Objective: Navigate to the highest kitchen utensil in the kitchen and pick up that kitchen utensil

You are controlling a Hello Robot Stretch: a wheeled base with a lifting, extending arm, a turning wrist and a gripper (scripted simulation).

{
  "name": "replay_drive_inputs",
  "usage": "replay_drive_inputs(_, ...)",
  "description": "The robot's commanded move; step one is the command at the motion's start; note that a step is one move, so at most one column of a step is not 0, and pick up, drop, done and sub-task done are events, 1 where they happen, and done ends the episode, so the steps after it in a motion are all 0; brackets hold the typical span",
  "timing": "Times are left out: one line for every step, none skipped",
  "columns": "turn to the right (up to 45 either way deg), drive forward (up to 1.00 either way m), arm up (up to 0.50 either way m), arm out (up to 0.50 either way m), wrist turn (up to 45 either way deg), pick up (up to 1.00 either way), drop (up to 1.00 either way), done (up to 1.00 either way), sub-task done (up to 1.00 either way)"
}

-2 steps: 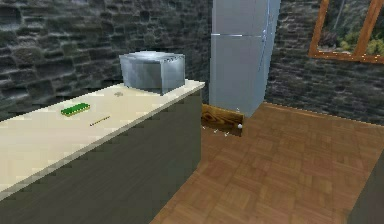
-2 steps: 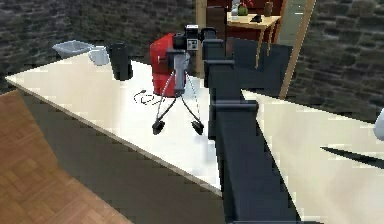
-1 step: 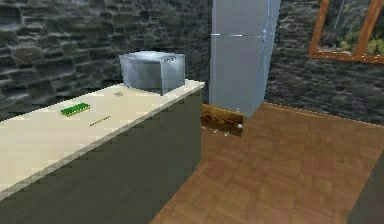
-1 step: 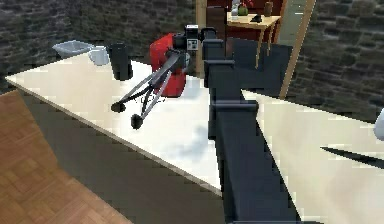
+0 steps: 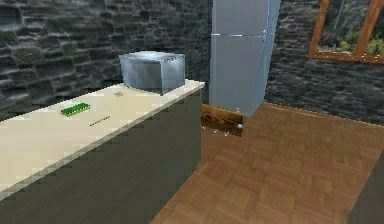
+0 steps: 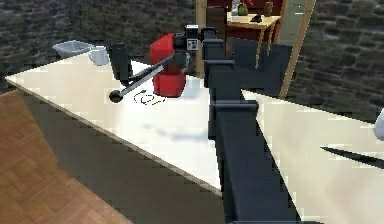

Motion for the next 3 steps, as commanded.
replay_drive_inputs(0.0, 0.00, 0.00, 0.00, 36.0, 0.00, 0.00, 0.00, 0.00)
replay_drive_inputs(0.0, 0.00, -0.16, 0.00, 0.0, 0.00, 0.00, 0.00, 0.00)
replay_drive_inputs(0.0, 0.00, 0.00, 0.00, 0.0, 1.00, 0.00, 0.00, 0.00)
